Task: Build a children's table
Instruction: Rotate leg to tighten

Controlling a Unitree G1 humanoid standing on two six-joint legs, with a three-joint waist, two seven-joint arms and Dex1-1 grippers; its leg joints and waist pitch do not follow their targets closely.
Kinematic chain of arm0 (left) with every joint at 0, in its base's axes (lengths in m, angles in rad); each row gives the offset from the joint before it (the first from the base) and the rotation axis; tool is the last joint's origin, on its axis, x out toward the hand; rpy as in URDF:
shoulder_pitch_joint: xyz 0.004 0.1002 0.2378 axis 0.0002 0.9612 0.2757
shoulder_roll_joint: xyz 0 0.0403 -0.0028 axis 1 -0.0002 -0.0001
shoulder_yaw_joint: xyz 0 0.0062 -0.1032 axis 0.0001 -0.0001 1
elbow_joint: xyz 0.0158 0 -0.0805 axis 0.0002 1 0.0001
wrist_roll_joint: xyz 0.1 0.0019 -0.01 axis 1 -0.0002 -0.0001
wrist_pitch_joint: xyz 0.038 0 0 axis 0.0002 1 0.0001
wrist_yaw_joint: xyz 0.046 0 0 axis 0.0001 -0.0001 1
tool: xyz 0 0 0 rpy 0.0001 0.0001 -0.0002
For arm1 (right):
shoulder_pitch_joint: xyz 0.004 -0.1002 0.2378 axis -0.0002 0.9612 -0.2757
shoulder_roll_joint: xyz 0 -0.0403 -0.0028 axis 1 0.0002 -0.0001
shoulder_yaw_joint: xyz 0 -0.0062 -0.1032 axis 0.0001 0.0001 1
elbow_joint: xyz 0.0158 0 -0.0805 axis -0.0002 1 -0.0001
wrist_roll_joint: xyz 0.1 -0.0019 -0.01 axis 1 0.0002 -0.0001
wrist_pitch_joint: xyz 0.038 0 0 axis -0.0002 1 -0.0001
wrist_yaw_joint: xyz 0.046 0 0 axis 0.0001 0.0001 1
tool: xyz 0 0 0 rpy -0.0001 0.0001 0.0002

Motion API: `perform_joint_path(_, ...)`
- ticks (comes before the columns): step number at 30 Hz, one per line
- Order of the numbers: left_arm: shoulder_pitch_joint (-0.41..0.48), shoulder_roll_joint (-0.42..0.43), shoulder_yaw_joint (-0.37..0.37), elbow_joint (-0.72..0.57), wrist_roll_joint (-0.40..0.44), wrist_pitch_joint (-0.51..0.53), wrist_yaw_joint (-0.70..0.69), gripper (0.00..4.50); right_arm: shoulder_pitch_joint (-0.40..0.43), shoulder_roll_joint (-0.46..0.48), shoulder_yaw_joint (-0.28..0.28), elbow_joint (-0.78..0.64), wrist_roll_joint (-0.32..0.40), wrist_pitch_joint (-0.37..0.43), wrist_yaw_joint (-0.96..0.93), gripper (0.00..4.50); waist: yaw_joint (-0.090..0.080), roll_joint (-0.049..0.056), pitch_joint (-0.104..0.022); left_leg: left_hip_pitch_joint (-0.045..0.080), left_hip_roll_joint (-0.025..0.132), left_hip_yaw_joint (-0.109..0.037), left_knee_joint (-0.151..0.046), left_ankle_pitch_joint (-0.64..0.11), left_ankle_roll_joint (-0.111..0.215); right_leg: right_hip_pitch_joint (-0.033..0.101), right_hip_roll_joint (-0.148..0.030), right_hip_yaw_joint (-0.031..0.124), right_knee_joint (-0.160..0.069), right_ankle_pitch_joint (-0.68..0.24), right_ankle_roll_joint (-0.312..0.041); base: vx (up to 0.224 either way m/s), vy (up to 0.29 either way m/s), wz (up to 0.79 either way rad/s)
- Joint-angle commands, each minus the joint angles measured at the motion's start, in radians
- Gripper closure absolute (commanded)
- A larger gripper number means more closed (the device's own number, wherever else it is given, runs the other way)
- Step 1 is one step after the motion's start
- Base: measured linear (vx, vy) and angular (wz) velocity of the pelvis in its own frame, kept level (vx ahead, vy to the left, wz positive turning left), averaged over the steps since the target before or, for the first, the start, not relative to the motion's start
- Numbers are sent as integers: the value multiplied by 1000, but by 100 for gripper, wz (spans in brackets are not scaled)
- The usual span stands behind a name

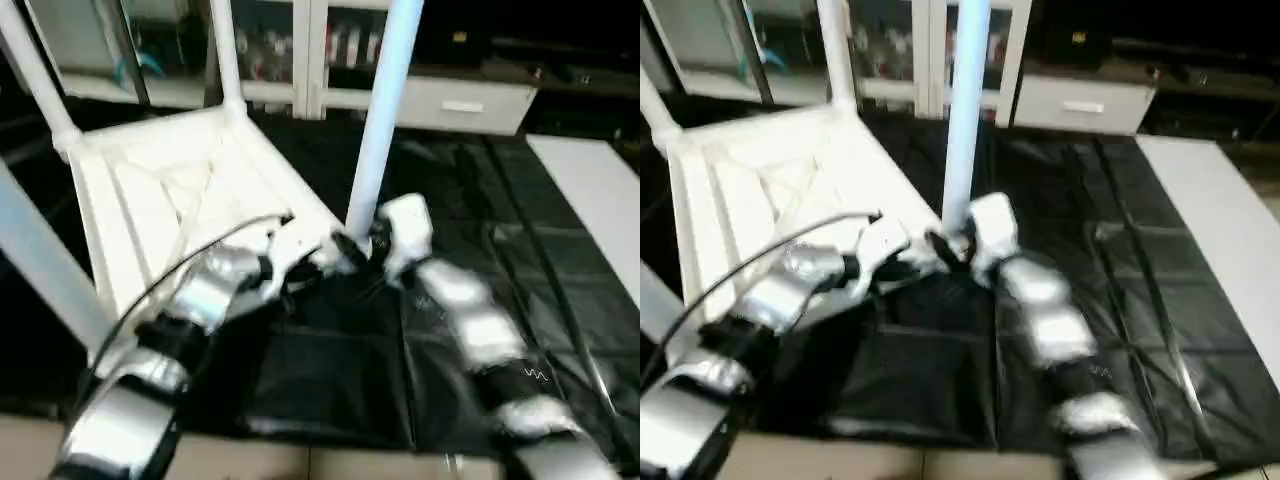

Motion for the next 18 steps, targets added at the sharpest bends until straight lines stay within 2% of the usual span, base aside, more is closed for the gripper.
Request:
perform_joint_path(1, 64, 36, -52, 25, 12, 4, -94, 450, 48, -95, 61, -121, 20, 25, 185, 16, 12, -1, -51, -1, 9, 7, -55, -195, 66, 60, -25, 14, -55, -43, -215, 0, 0, 0)
perform_joint_path(3, 78, 56, -71, 2, -1, -17, -171, 450, 68, -146, 69, -155, 27, 38, 240, 8, 13, 0, -49, -3, 10, 8, -56, -201, 76, 56, -29, 15, -58, -55, -226, 0, 0, 0)
perform_joint_path(4, 90, 72, -84, -21, -12, -17, -232, 450, 76, -172, 71, -171, 28, 45, 268, 3, 11, -1, -47, -2, 9, 9, -57, -221, 71, 52, -27, 14, -60, -97, -232, 0, 0, 0)
perform_joint_path(5, 90, 72, -84, -21, -12, -17, -232, 450, 76, -172, 71, -171, 28, 45, 268, 3, 10, -1, -45, 1, 11, 10, -59, -247, 63, 48, -28, 15, -64, -148, -231, 0, 0, 0)
perform_joint_path(7, 118, 109, -118, -77, -33, -38, -355, 450, 96, -219, 73, -209, 36, 69, 328, 3, 15, 1, -42, 5, 14, 9, -62, -279, 50, 45, -30, 18, -68, -210, -220, 0, 0, 0)
perform_joint_path(9, 130, 126, -134, -104, -37, -28, -400, 450, 107, -236, 73, -229, 49, 87, 357, 3, 23, 3, -44, 10, 18, 8, -64, -284, 42, 44, -31, 19, -66, -205, -217, 0, 0, 0)
perform_joint_path(10, 139, 141, -148, -124, -39, -30, -434, 450, 115, -248, 76, -244, 59, 96, 381, 3, 29, 8, -43, 19, 19, 11, -64, -288, 41, 36, -27, 19, -67, -181, -227, 0, 0, 0)
perform_joint_path(11, 144, 149, -157, -137, -40, -29, -454, 450, 122, -259, 79, -260, 69, 105, 397, 3, 31, 6, -43, 15, 18, 12, -64, -284, 40, 40, -26, 18, -62, -158, -234, 0, 0, 0)
perform_joint_path(13, 144, 149, -157, -137, -40, -29, -454, 450, 122, -259, 79, -260, 69, 105, 397, 3, 36, 6, -45, 15, 17, 13, -63, -275, 39, 41, -27, 17, -59, -144, -233, 0, 0, 0)
perform_joint_path(15, 162, 170, -178, -188, -60, 17, -519, 450, 136, -269, 95, -283, 86, 121, 428, 3, 39, 5, -44, 15, 18, 12, -64, -286, 32, 43, -30, 17, -58, -157, -231, 0, 0, 0)
perform_joint_path(16, 169, 179, -188, -212, -62, 29, -545, 450, 142, -272, 107, -291, 88, 128, 447, 3, 40, 2, -43, 12, 18, 12, -65, -285, 33, 44, -30, 17, -59, -168, -224, 0, 0, 0)
perform_joint_path(18, 173, 180, -189, -220, -61, 32, -547, 450, 146, -272, 117, -295, 88, 133, 462, 3, 40, 3, -43, 11, 17, 12, -65, -284, 32, 43, -31, 18, -61, -181, -219, 0, 0, 0)
